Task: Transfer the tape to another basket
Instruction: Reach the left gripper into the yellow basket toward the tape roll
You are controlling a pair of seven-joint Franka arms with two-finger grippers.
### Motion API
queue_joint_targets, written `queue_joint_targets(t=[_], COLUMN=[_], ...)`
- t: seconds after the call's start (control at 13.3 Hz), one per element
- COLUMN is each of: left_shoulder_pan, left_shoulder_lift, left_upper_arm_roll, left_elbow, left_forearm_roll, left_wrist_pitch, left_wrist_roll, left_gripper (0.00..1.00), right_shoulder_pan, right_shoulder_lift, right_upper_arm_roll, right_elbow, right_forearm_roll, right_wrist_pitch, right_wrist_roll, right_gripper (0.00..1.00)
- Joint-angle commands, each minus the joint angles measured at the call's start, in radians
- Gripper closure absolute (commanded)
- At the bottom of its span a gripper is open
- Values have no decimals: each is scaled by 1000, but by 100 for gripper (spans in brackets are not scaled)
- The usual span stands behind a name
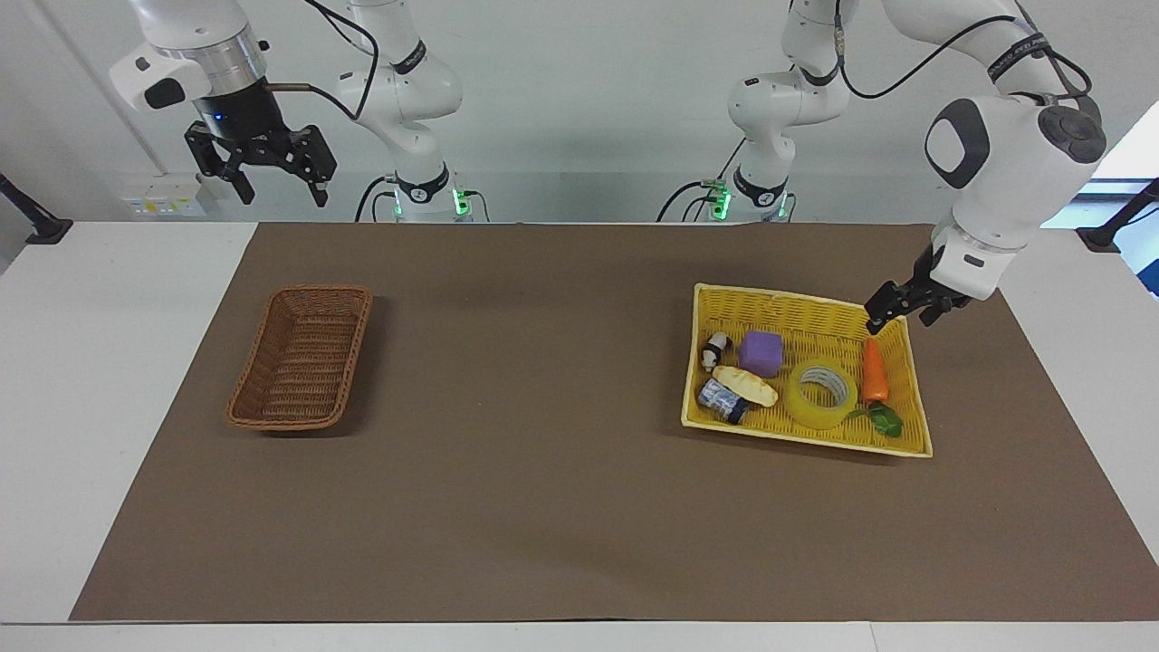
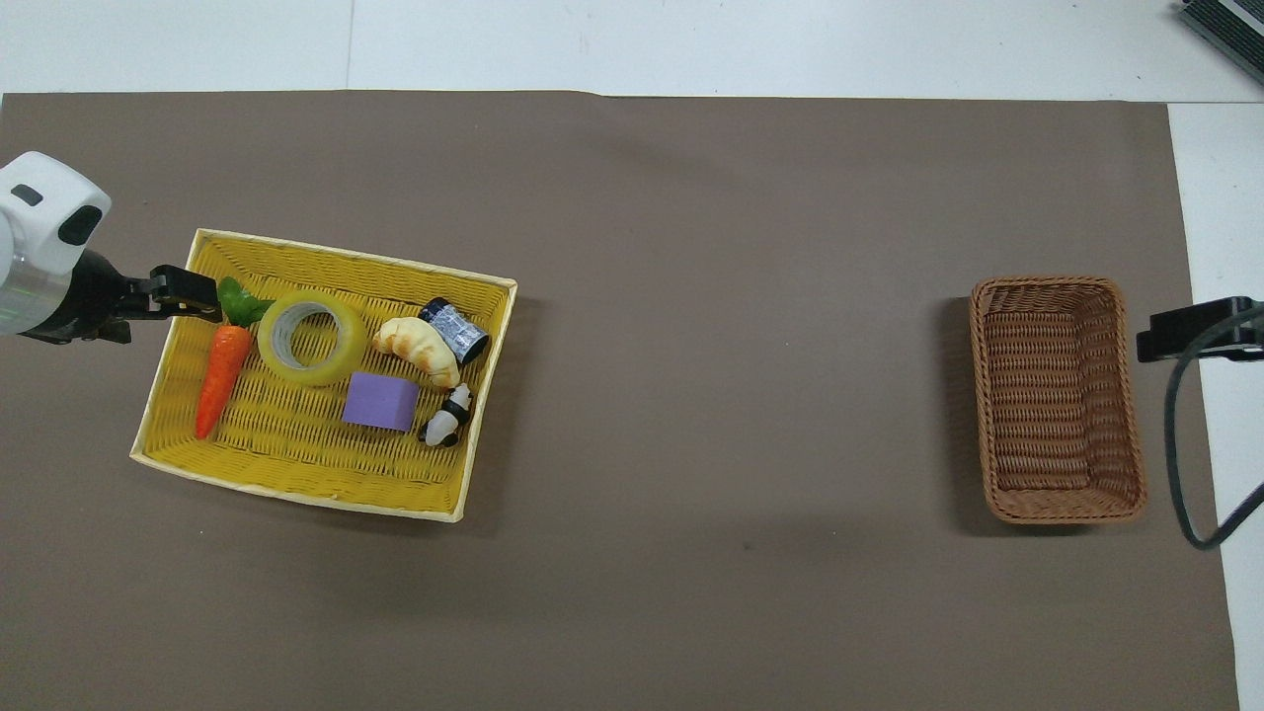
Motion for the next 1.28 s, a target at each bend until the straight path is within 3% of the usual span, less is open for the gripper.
queue_joint_targets(t=[0.0, 0.38, 0.6, 0.9, 1.05, 1.13, 1.2], left_shoulder_pan=[3, 2, -11, -14, -14, -14, -14], left_shoulder_lift=[47, 96, 97, 88, 96, 94, 91], left_upper_arm_roll=[-1, -4, -4, -4, -4, -4, -4], left_elbow=[-15, -91, -134, -279, -303, -329, -342], left_forearm_roll=[-9, -15, -110, -112, -111, -111, -111], left_wrist_pitch=[61, 147, 213, 357, 376, 405, 425], left_wrist_roll=[-110, -312, -409, -429, -423, -419, -417], left_gripper=[0, 0, 0, 3, 19, 32, 59], right_shoulder_pan=[-6, -6, -6, -6, -6, -6, -6], right_shoulder_lift=[-16, -16, -16, -16, -16, -16, -16], right_upper_arm_roll=[3, 3, 3, 3, 3, 3, 3], right_elbow=[-10, -10, -10, -10, -10, -10, -10], right_forearm_roll=[-5, -5, -3, -3, -5, -5, -5], right_wrist_pitch=[-8, -8, -8, -8, -8, -8, -8], right_wrist_roll=[-25, -25, -25, -25, -25, -25, -25], right_gripper=[0, 0, 0, 0, 0, 0, 0])
